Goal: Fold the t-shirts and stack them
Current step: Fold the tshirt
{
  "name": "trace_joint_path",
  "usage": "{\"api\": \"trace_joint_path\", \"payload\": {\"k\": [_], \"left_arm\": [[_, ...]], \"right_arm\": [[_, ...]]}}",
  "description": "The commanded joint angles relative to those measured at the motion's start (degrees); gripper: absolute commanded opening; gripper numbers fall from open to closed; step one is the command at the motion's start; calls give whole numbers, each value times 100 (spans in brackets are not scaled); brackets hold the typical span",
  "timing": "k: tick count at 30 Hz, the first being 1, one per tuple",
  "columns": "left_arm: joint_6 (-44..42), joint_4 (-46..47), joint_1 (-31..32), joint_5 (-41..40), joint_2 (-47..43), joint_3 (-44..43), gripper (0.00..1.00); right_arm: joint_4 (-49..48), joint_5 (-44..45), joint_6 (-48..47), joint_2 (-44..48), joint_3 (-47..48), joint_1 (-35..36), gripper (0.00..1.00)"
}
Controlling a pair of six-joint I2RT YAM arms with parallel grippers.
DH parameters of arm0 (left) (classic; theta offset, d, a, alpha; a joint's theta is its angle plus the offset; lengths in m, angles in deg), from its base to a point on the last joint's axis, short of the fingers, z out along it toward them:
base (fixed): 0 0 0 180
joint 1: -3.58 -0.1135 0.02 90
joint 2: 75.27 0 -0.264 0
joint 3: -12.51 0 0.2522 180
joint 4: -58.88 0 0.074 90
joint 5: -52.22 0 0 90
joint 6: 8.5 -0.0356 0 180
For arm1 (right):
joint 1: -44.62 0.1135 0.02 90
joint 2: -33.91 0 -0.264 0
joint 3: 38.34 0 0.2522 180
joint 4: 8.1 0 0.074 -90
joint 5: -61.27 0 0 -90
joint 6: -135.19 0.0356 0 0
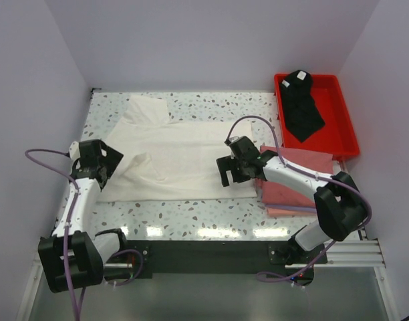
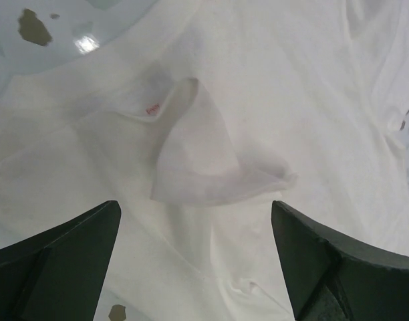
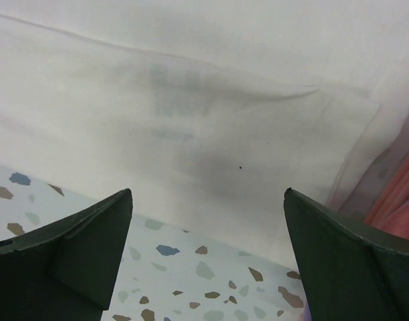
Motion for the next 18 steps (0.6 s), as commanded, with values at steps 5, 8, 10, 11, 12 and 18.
{"api": "trace_joint_path", "payload": {"k": [5,8,10,11,12,18], "left_arm": [[204,-351,930,196,325,-244,100],[283,-448,930,-94,404,-244,97],[353,-517,930,-304,440,-235,97],[362,-518,939,-383,483,-218,97],[397,-474,922,-567,493,-226,96],[187,88,737,-271,852,-244,87]], "right_arm": [[50,-136,-279,444,116,-12,99],[50,-109,-323,453,89,-12,99],[59,-162,-358,444,98,-12,99],[50,-206,-358,410,98,-3,99],[59,-215,-384,400,98,-3,99],[-3,-267,-455,401,98,-3,99]]}}
